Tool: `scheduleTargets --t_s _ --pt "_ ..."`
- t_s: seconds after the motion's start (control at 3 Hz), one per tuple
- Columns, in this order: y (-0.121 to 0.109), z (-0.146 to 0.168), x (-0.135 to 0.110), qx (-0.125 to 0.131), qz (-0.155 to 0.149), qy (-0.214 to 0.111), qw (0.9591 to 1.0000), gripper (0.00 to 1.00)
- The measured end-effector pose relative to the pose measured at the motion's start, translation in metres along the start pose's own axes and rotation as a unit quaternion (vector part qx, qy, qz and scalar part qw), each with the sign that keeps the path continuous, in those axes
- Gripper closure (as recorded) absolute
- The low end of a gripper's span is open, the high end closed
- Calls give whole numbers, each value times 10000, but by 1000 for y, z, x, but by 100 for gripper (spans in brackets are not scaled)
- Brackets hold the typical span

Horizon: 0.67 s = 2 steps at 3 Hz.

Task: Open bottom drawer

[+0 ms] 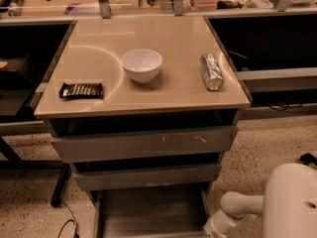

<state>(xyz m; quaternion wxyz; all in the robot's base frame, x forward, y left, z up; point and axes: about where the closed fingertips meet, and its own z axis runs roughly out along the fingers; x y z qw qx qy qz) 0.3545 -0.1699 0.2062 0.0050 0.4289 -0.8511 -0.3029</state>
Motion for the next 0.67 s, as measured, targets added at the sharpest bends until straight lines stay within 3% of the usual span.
scheduleTargets --t_s 0.67 --pt "58 -20 35 -88 497 -13 9987 0"
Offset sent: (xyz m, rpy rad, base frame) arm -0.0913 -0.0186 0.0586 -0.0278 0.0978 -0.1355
